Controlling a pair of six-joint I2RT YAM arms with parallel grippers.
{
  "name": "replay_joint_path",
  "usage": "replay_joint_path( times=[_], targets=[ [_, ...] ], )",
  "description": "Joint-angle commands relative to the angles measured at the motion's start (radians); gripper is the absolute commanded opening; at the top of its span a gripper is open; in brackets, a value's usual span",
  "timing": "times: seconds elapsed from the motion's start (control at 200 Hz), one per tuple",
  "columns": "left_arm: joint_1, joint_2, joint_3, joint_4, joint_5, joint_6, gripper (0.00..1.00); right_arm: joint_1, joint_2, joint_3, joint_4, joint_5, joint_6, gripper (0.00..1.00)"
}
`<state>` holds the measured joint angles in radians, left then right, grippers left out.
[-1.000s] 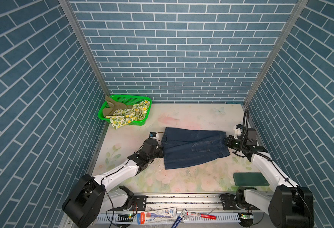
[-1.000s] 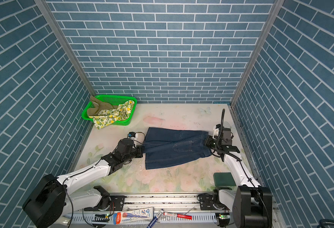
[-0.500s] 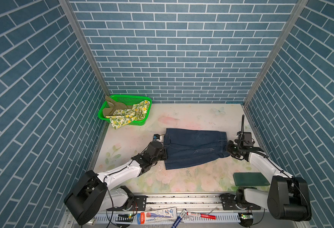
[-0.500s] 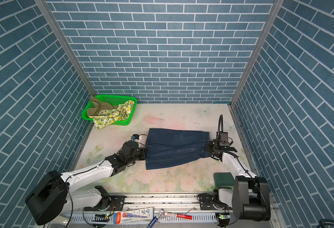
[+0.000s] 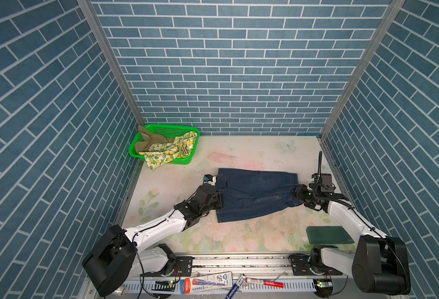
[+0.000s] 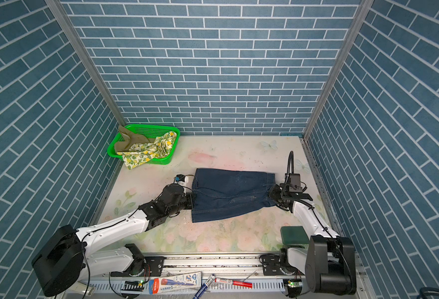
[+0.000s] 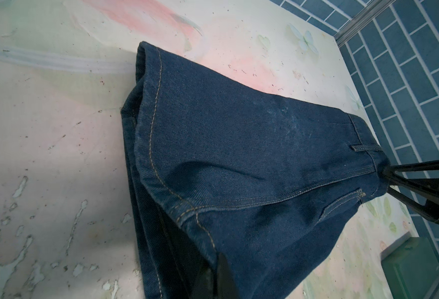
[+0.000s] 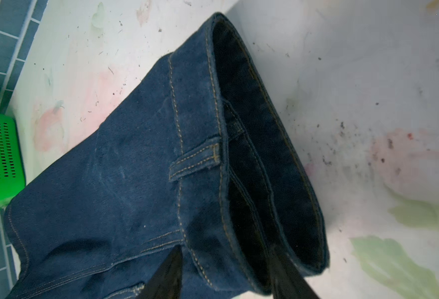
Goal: Fold and stack skirts
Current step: Fold the skirt at the center of the table.
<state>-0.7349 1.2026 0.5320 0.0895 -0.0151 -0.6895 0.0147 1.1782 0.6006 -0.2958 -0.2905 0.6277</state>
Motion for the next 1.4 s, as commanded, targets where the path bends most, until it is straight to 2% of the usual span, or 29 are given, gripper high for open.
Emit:
replay_joint_path(
  times=[0.0,0.215,0.32,0.36,0.47,0.525,0.75,0.88,1.125,1.395],
  targets=[
    [-0.011,0.012,-0.021,0.01,-0.014,-0.01,0.0,-0.002,-0.007,0.019,0.0,-0.041,0.076,0.53],
    [-0.012,0.017,-0.044,0.022,-0.017,-0.006,0.0,-0.005,0.014,0.044,-0.007,-0.053,0.125,0.56],
    [-0.012,0.015,-0.058,0.032,-0.019,-0.01,0.0,-0.006,0.032,0.034,-0.005,-0.053,0.128,0.5],
    [-0.012,0.015,-0.061,0.032,-0.019,-0.01,0.0,-0.008,0.031,0.027,0.002,-0.053,0.124,0.42],
    [-0.013,0.018,-0.053,0.028,-0.016,-0.01,0.0,-0.012,0.025,0.049,0.005,-0.045,0.087,0.1],
    [-0.012,0.014,-0.037,0.015,-0.017,-0.008,0.0,-0.014,0.027,0.084,-0.007,-0.029,0.058,0.0],
    [-0.012,-0.054,0.024,-0.07,-0.027,0.0,0.0,-0.035,0.048,0.235,-0.056,-0.044,-0.059,0.0],
    [-0.012,-0.109,0.029,-0.106,-0.025,0.002,0.0,-0.045,0.028,0.268,-0.113,-0.008,-0.11,0.0],
    [-0.027,-0.131,-0.061,-0.07,-0.014,-0.038,0.0,-0.065,0.007,0.145,-0.087,0.007,-0.111,0.0],
    [-0.08,-0.027,-0.162,0.013,-0.028,-0.102,0.0,-0.071,0.054,0.014,-0.03,0.045,-0.068,0.0]
  ],
)
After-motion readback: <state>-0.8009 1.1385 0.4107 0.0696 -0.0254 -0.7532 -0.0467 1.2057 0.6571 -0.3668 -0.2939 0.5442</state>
